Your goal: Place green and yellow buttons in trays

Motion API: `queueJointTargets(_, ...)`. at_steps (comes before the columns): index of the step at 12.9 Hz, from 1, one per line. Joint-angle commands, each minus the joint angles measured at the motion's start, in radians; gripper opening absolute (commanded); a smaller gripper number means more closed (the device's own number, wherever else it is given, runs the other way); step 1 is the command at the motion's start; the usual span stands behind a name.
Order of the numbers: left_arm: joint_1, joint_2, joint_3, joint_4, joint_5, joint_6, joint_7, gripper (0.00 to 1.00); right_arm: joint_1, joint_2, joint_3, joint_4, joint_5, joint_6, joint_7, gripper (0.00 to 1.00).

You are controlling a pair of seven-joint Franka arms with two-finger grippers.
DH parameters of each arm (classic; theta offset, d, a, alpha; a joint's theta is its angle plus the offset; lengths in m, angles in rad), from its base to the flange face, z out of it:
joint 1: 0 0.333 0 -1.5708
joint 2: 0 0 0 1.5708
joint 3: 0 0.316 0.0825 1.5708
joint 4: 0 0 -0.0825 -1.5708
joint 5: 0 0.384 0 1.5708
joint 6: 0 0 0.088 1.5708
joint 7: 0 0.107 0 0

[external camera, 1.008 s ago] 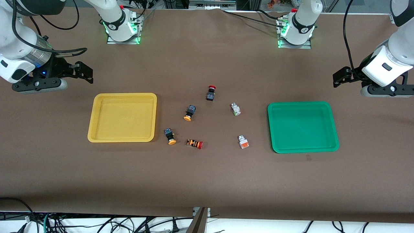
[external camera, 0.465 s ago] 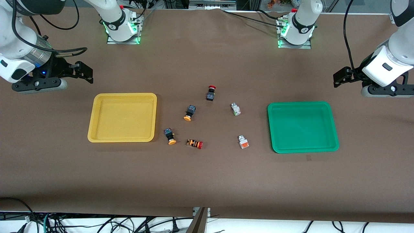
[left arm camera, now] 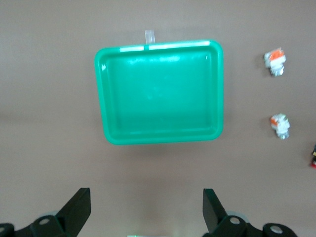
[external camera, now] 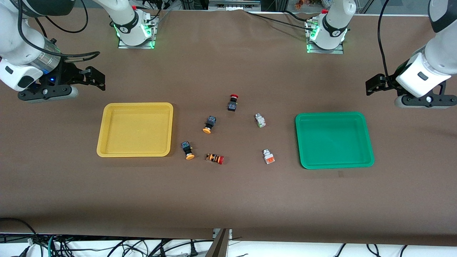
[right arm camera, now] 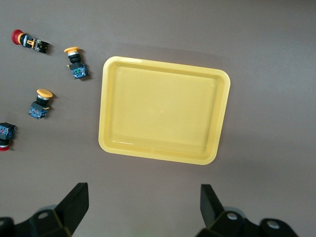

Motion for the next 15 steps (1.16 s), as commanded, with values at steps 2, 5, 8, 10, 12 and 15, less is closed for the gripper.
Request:
queueJointTargets(2, -0.005, 0.03, 0.001, 0.021, -0.001, -0.072, 0.013, 1.0, 0.014, 0.001, 0.007, 0.017, -0.017, -0.018, -0.016, 1.0)
queueJointTargets(5, -0.019, 0.027, -0.005, 0.004, 0.007, -0.066, 0.014, 1.0, 0.017, 0.009, 0.007, 0.009, -0.01, -0.018, -0.008, 1.0)
queueJointTargets(8, -0.04, 0.064, -0.088, 0.005, -0.002, -0.061, -0.055, 1.0, 0.019, 0.01, 0.008, -0.003, 0.001, -0.018, -0.007, 1.0)
queueJointTargets(10, -0.045, 0.153, -0.128, 0.013, -0.071, 0.013, -0.165, 1.0, 0.019, 0.015, 0.018, -0.005, 0.002, -0.015, -0.008, 1.0)
queueJointTargets(12, -0.058, 0.237, -0.134, 0.011, -0.137, 0.142, -0.211, 1.0, 0.025, 0.022, 0.025, -0.005, 0.001, -0.011, -0.008, 1.0)
queueJointTargets(15, -0.191, 0.361, -0.139, 0.005, -0.136, 0.275, -0.415, 1.0, 0.063, 0.099, 0.034, -0.003, 0.007, 0.052, -0.002, 1.0)
